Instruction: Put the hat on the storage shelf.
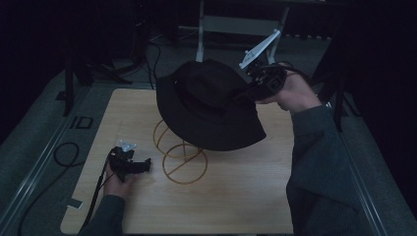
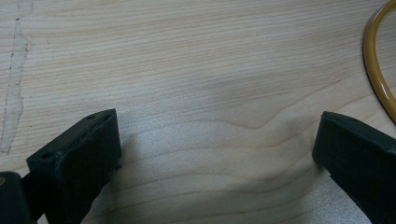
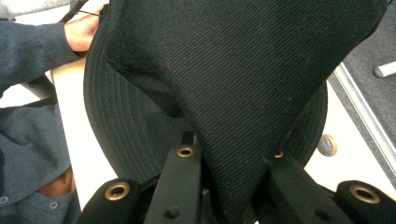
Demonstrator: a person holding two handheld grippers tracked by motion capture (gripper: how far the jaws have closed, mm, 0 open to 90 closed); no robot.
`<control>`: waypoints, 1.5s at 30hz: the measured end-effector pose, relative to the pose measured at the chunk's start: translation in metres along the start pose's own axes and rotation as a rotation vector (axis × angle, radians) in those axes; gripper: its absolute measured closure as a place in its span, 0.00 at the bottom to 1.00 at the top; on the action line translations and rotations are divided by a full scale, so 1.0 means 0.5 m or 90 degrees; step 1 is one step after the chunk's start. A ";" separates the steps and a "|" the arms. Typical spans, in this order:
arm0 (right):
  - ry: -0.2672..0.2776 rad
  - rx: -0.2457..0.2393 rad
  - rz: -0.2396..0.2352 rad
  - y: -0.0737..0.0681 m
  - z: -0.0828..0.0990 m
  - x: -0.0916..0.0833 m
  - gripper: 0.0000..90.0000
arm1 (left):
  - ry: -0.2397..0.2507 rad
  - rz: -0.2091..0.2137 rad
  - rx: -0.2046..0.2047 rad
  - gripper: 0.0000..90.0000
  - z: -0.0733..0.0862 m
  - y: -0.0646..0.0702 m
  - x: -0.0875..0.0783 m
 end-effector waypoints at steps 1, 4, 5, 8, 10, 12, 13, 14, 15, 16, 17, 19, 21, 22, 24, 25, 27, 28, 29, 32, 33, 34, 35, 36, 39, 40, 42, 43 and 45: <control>-0.002 -0.001 -0.001 -0.001 -0.001 0.002 0.94 | 0.000 0.000 0.000 0.01 0.000 0.000 0.000; -0.007 -0.005 -0.005 -0.003 -0.006 0.011 0.94 | 0.000 -0.001 0.000 0.01 0.000 0.000 0.000; -0.007 -0.006 -0.005 -0.003 -0.007 0.012 0.94 | 0.001 -0.001 0.000 0.01 0.000 0.000 0.000; -0.013 -0.008 -0.010 -0.005 -0.011 0.018 0.94 | 0.001 0.001 0.000 0.01 0.000 0.000 0.000; -0.017 -0.012 -0.012 -0.006 -0.014 0.021 0.94 | 0.001 0.001 0.000 0.01 0.000 0.000 0.000; -0.017 -0.014 -0.015 -0.007 -0.017 0.024 0.94 | 0.001 0.001 0.000 0.01 0.000 0.000 0.001; -0.016 -0.016 -0.017 -0.007 -0.017 0.026 0.94 | 0.001 0.001 0.001 0.01 0.000 0.000 0.001; -0.017 -0.014 -0.018 -0.007 -0.018 0.028 0.94 | 0.001 0.001 0.000 0.01 0.000 0.000 0.001; -0.018 -0.016 -0.019 -0.007 -0.019 0.030 0.94 | 0.001 0.001 0.001 0.01 0.000 0.000 0.001; -0.020 -0.017 -0.020 -0.008 -0.020 0.033 0.94 | 0.001 0.001 0.001 0.01 0.000 0.000 0.001; -0.021 -0.018 -0.021 -0.008 -0.021 0.035 0.94 | 0.001 0.001 0.000 0.01 0.000 0.000 0.001; -0.025 -0.018 -0.024 -0.009 -0.022 0.038 0.94 | 0.001 0.002 0.000 0.01 0.000 0.000 0.001; -0.027 -0.019 -0.026 -0.009 -0.023 0.040 0.94 | 0.001 0.002 0.000 0.01 -0.001 0.000 0.001; -0.028 -0.020 -0.026 -0.009 -0.024 0.042 0.94 | 0.001 0.002 0.000 0.01 -0.001 0.000 0.001; -0.031 -0.019 -0.027 -0.009 -0.024 0.044 0.94 | 0.001 0.002 0.000 0.01 -0.001 0.000 0.001; -0.033 -0.020 -0.027 -0.009 -0.025 0.045 0.94 | 0.001 0.002 0.001 0.01 -0.001 0.001 0.001; -0.036 -0.017 -0.028 -0.010 -0.026 0.048 0.94 | 0.001 0.002 0.001 0.01 -0.001 0.001 0.001; -0.035 -0.020 -0.030 -0.010 -0.026 0.050 0.94 | 0.001 0.002 0.001 0.01 -0.001 0.001 0.001; -0.037 -0.020 -0.030 -0.010 -0.026 0.051 0.94 | 0.000 0.002 0.001 0.01 -0.001 0.001 0.001; -0.046 -0.021 -0.033 -0.011 -0.028 0.057 0.94 | 0.001 0.002 0.001 0.01 -0.001 0.000 0.001; -0.046 -0.022 -0.034 -0.011 -0.029 0.059 0.94 | 0.001 0.002 0.001 0.01 -0.001 0.000 0.001; -0.047 -0.022 -0.036 -0.012 -0.030 0.061 0.94 | 0.001 0.002 0.001 0.01 -0.001 0.001 0.001; -0.046 -0.023 -0.037 -0.012 -0.031 0.063 0.94 | 0.001 0.002 0.001 0.01 -0.001 0.000 0.001; -0.046 -0.023 -0.037 -0.012 -0.031 0.063 0.94 | 0.001 0.002 0.001 0.01 -0.001 0.000 0.001; -0.053 -0.022 -0.043 -0.015 -0.034 0.072 0.94 | 0.001 0.002 0.001 0.01 -0.001 0.001 0.001; -0.053 -0.024 -0.043 -0.015 -0.035 0.074 0.94 | 0.001 0.002 0.001 0.01 -0.001 0.001 0.001; -0.054 -0.024 -0.045 -0.015 -0.037 0.078 0.94 | 0.001 0.002 0.001 0.01 -0.001 0.001 0.001; -0.056 -0.025 -0.046 -0.015 -0.038 0.080 0.94 | 0.001 0.002 0.001 0.01 -0.001 0.001 0.001; -0.057 -0.022 -0.048 -0.016 -0.039 0.084 0.94 | 0.001 0.002 0.001 0.01 -0.001 0.000 0.001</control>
Point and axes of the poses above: each handheld gripper's, and its own axes: x roughly forward along the jaws, z roughly out of its underside, y roughly to its right, the point moved 2 cm from there along x, roughly forward along the jaws, and after that the axes turned 5 degrees about -z, right-handed, at the moved point
